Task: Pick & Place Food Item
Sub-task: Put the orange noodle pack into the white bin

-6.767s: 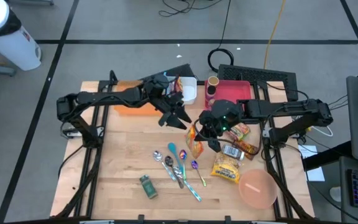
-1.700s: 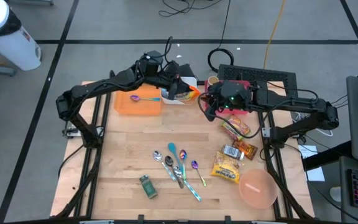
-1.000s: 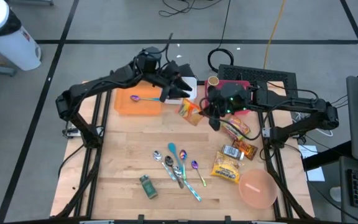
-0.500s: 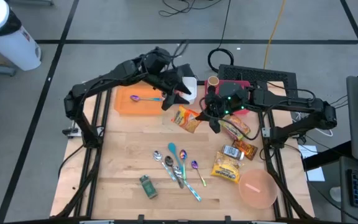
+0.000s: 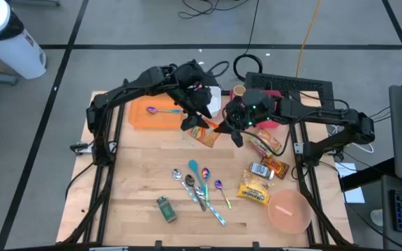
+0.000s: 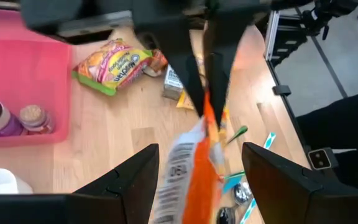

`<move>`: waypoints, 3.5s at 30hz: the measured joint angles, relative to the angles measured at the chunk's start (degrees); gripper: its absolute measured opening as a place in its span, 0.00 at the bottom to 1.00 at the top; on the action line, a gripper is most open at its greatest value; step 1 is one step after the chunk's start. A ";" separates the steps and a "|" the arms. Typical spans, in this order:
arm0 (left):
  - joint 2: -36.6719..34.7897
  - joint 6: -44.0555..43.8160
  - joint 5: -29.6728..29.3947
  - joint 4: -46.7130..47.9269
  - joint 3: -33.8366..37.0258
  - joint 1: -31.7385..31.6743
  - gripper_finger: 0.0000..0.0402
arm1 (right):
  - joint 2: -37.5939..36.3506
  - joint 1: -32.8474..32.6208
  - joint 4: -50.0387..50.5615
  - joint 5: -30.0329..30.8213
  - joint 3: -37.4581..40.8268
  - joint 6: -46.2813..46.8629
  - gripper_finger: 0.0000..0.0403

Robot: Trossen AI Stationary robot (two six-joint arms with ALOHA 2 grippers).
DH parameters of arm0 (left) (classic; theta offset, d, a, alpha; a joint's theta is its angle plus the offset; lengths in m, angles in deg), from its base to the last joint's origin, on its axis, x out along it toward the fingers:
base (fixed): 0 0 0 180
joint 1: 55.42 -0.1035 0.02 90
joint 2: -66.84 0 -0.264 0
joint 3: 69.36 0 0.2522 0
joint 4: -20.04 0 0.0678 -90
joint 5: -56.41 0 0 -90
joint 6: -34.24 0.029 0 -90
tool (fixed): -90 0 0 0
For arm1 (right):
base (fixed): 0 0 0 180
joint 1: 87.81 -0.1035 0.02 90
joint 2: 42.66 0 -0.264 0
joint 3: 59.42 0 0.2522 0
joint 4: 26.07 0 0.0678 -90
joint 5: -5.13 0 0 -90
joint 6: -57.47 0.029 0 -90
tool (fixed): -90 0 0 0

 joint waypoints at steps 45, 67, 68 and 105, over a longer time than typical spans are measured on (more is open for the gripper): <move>1.40 2.02 0.13 -1.01 0.11 1.07 0.02 | -0.02 0.64 -0.29 -4.17 -0.01 -1.06 0.00; 1.20 -3.28 0.46 -1.40 0.11 -5.27 0.01 | -9.22 12.72 2.08 -2.09 -0.01 0.92 0.45; 1.20 -4.74 0.19 -1.94 0.11 -5.97 0.01 | -10.01 13.58 2.64 -0.76 -0.01 0.71 0.45; 9.82 -64.55 -58.83 -28.83 0.04 -2.22 0.00 | -30.47 18.14 -12.02 36.39 23.95 -9.15 0.42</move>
